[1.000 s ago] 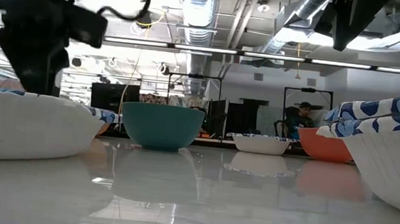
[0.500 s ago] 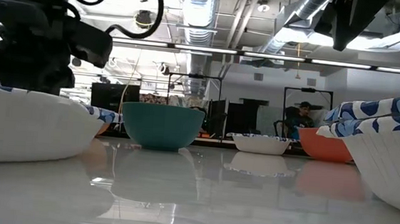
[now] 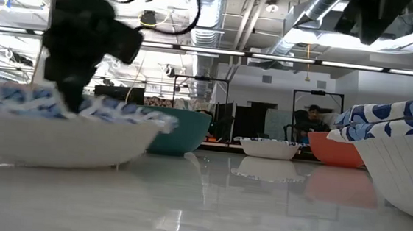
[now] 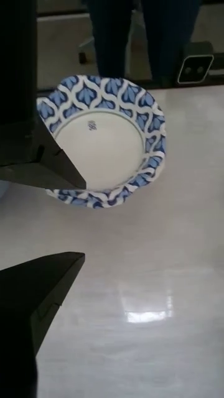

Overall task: Nest bowls inside each other
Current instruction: Stack the bottom left blue patterned bowl on top of the bottom right blue patterned bowl, then stack the top blue patterned bowl on top of the other bottom blue patterned bowl

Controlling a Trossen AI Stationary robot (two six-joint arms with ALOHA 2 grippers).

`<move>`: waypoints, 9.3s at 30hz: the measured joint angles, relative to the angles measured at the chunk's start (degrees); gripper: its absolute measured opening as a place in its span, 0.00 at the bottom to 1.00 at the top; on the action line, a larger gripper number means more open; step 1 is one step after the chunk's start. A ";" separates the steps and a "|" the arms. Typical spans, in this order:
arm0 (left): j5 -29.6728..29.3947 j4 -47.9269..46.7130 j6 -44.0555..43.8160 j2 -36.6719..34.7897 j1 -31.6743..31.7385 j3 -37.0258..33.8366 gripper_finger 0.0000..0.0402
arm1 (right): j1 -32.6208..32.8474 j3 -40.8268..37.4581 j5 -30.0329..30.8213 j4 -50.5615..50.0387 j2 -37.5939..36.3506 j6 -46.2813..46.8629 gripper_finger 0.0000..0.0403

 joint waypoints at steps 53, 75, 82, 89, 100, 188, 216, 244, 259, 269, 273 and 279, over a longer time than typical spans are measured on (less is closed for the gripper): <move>-30.50 5.62 -13.41 4.20 2.99 27.28 0.00 | -9.42 0.03 25.77 9.88 -5.55 6.81 0.47; -25.68 9.41 3.09 4.15 1.92 27.28 0.40 | -9.43 0.01 18.64 3.63 -2.27 9.47 0.01; -21.11 6.59 7.70 0.66 2.13 27.30 0.53 | -6.04 0.03 15.34 -6.24 -2.33 16.83 0.01; -23.90 2.97 11.27 -5.66 2.14 27.30 0.53 | 3.63 0.03 10.13 -0.89 -2.33 25.69 0.01; -27.03 -5.70 12.29 -11.07 2.47 27.32 0.53 | 13.76 0.03 6.70 1.48 3.72 39.35 0.01; -23.25 38.21 76.78 27.54 19.08 27.47 0.53 | 12.10 2.08 31.71 -10.06 -7.93 31.45 0.56; -19.95 -6.12 66.00 22.77 22.48 58.16 0.52 | -18.43 2.00 34.61 -7.48 -6.44 -2.89 0.56; -24.17 -20.60 40.52 -6.86 19.63 59.42 0.52 | -63.29 2.08 13.68 7.66 18.50 -14.59 0.56; -30.21 -23.15 40.60 -5.14 14.33 59.36 0.52 | -65.82 2.08 8.06 6.85 25.93 -10.88 0.56; -30.76 -23.43 40.63 -5.11 14.34 59.36 0.52 | -66.56 2.08 9.29 6.26 25.00 -9.90 0.48; -30.91 -24.20 41.53 -5.11 14.34 59.36 0.52 | -66.80 2.08 9.70 7.01 24.94 -10.44 0.45; -30.91 -24.48 42.03 -5.11 14.34 59.36 0.52 | -66.85 2.08 9.41 7.61 24.94 -12.96 0.44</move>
